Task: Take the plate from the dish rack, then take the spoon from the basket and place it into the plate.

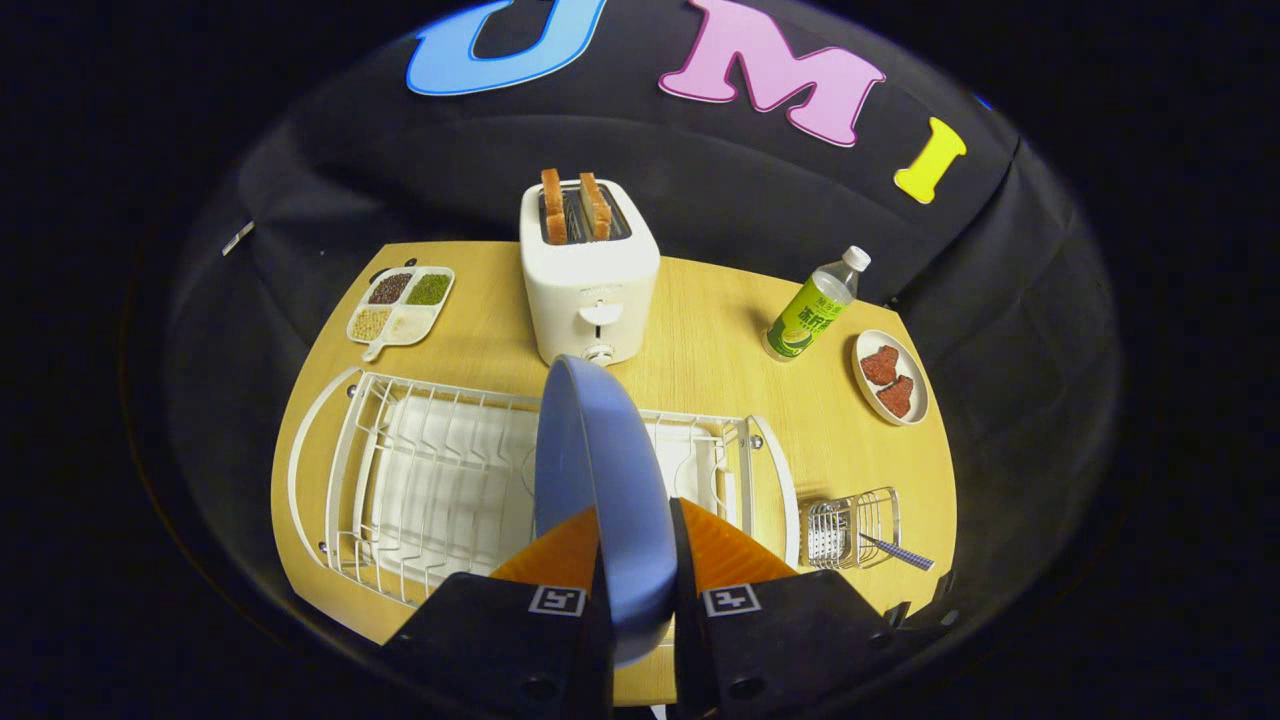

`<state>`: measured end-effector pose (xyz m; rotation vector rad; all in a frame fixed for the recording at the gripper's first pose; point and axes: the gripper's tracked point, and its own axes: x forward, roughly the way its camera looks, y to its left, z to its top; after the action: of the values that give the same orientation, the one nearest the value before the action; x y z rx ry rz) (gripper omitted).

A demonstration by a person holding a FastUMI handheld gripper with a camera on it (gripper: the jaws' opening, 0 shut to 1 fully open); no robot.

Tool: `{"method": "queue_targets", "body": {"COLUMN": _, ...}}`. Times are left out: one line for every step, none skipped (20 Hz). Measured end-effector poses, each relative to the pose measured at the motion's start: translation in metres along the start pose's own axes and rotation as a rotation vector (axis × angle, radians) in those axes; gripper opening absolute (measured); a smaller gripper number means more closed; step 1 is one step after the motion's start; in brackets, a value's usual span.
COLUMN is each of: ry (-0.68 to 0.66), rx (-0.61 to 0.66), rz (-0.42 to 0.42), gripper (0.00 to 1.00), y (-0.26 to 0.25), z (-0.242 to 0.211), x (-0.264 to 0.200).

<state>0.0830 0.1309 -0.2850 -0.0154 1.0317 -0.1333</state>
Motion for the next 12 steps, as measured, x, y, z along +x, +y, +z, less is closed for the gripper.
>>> {"method": "queue_targets", "body": {"ry": -0.004, "rx": 0.026, "rz": 0.022, "gripper": 0.28, "y": -0.001, "z": 0.001, "x": -0.004}}
{"method": "queue_targets", "body": {"ry": -0.010, "rx": 0.050, "rz": 0.056, "gripper": 0.28, "y": -0.001, "z": 0.003, "x": -0.009}}
{"method": "queue_targets", "body": {"ry": -0.020, "rx": 0.075, "rz": 0.093, "gripper": 0.28, "y": -0.001, "z": 0.004, "x": -0.014}}
{"method": "queue_targets", "body": {"ry": -0.034, "rx": 0.099, "rz": 0.132, "gripper": 0.28, "y": -0.004, "z": 0.005, "x": -0.022}}
{"method": "queue_targets", "body": {"ry": -0.046, "rx": 0.122, "rz": 0.170, "gripper": 0.28, "y": -0.007, "z": 0.005, "x": -0.030}}
{"method": "queue_targets", "body": {"ry": -0.056, "rx": 0.140, "rz": 0.213, "gripper": 0.28, "y": -0.011, "z": 0.003, "x": -0.038}}
{"method": "queue_targets", "body": {"ry": -0.068, "rx": 0.156, "rz": 0.262, "gripper": 0.28, "y": -0.014, "z": 0.001, "x": -0.046}}
{"method": "queue_targets", "body": {"ry": -0.082, "rx": 0.169, "rz": 0.307, "gripper": 0.28, "y": -0.018, "z": -0.002, "x": -0.054}}
{"method": "queue_targets", "body": {"ry": -0.095, "rx": 0.175, "rz": 0.338, "gripper": 0.28, "y": -0.026, "z": -0.007, "x": -0.062}}
{"method": "queue_targets", "body": {"ry": -0.111, "rx": 0.177, "rz": 0.359, "gripper": 0.28, "y": -0.036, "z": -0.010, "x": -0.070}}
{"method": "queue_targets", "body": {"ry": -0.123, "rx": 0.177, "rz": 0.373, "gripper": 0.27, "y": -0.047, "z": -0.018, "x": -0.079}}
{"method": "queue_targets", "body": {"ry": -0.129, "rx": 0.180, "rz": 0.384, "gripper": 0.28, "y": -0.058, "z": -0.025, "x": -0.086}}
